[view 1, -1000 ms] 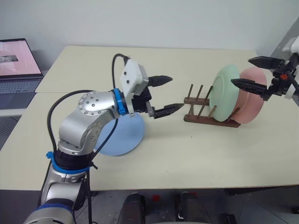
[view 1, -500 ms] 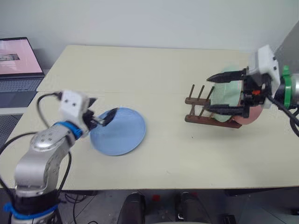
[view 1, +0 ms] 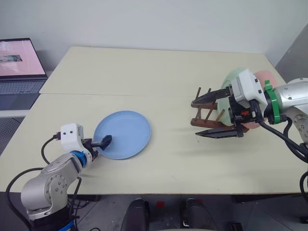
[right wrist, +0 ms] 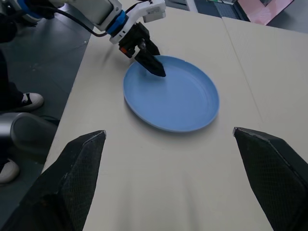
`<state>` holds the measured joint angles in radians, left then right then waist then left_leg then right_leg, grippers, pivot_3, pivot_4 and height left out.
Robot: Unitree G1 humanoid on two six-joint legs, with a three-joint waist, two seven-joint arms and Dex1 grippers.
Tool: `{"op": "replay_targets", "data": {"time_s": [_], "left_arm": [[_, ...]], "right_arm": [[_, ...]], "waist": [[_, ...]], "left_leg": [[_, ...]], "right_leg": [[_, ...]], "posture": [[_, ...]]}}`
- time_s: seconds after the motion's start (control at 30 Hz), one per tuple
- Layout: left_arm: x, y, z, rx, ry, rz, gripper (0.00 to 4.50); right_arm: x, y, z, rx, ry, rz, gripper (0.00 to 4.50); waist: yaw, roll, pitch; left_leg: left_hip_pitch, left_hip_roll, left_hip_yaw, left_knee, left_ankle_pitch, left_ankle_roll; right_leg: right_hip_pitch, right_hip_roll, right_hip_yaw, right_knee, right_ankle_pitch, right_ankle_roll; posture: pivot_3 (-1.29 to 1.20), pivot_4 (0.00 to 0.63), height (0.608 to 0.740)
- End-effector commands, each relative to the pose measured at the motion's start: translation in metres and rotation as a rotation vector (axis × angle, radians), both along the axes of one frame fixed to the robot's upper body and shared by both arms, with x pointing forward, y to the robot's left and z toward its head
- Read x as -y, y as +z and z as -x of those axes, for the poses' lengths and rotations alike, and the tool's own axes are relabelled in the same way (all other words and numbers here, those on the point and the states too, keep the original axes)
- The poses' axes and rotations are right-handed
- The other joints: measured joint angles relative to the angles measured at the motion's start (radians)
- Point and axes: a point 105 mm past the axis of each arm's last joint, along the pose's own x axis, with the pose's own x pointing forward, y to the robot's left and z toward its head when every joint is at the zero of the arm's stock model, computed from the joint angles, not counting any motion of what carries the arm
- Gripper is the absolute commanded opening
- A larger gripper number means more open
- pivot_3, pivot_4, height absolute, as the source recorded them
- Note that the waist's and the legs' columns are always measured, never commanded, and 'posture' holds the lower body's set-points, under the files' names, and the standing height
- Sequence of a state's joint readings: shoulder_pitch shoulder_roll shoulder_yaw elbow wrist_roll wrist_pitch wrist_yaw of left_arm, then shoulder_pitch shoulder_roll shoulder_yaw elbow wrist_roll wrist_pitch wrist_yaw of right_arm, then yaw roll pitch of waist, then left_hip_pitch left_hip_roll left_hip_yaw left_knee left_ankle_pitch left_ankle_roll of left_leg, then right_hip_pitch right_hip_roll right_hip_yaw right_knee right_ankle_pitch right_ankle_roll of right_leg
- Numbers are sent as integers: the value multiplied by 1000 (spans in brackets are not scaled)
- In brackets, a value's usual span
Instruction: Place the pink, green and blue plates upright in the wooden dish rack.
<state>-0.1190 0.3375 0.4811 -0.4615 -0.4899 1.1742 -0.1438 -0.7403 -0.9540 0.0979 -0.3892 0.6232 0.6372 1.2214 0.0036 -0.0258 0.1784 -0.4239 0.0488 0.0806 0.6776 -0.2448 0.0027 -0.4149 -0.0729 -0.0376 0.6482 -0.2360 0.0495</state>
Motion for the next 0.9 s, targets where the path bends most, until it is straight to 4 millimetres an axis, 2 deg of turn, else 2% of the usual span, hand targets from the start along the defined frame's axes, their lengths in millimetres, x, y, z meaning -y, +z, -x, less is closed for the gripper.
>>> {"op": "replay_targets", "data": {"time_s": [0.03, 0.17, 0.33, 0.57, 0.7, 0.9], "left_arm": [[5, -9, 6, -46, 14, 52, 3921], [20, -11, 8, -67, -19, 92, 2852], [22, -5, 1, -51, 26, 139, 1828], [33, 26, -17, 54, 10, 214, 114], [48, 54, -30, 149, -24, 287, 51], [76, 109, -57, 282, -68, 375, 51]], "right_arm": [[-4, 10, 6, 39, 33, -5, 4500], [-7, 9, 7, 40, 41, -5, 4500], [-8, 8, 8, 40, 45, -4, 4500], [-8, 8, 4, 65, 31, 3, 4500], [-7, 7, 0, 98, 5, 17, 4500], [-8, 11, -14, 211, -62, 17, 4500]], "waist": [[-2, 0, 0], [-1, 0, 0], [7, 0, 0], [10, -2, 0], [10, -3, 1], [10, -5, 1]], "left_leg": [[1, 0, 0, 0, 0, 0], [4, 0, 0, 0, 0, 0], [6, -1, 0, 0, 0, 0], [5, -1, -1, 0, 0, 0], [5, -2, -1, 0, 0, 0], [4, -2, -1, 0, 0, 0]], "right_leg": [[1, 0, 0, 0, 0, 0], [4, 0, 0, -1, 0, -2], [6, -2, 0, -1, -3, -5], [6, -2, 0, -1, -3, -5], [6, -1, 0, -1, -1, -2], [6, 0, -1, -2, 0, -1]], "posture": [[0, 150, 738], [0, 150, 738], [0, 150, 738], [0, 150, 738], [0, 150, 738], [0, 150, 738]]}}
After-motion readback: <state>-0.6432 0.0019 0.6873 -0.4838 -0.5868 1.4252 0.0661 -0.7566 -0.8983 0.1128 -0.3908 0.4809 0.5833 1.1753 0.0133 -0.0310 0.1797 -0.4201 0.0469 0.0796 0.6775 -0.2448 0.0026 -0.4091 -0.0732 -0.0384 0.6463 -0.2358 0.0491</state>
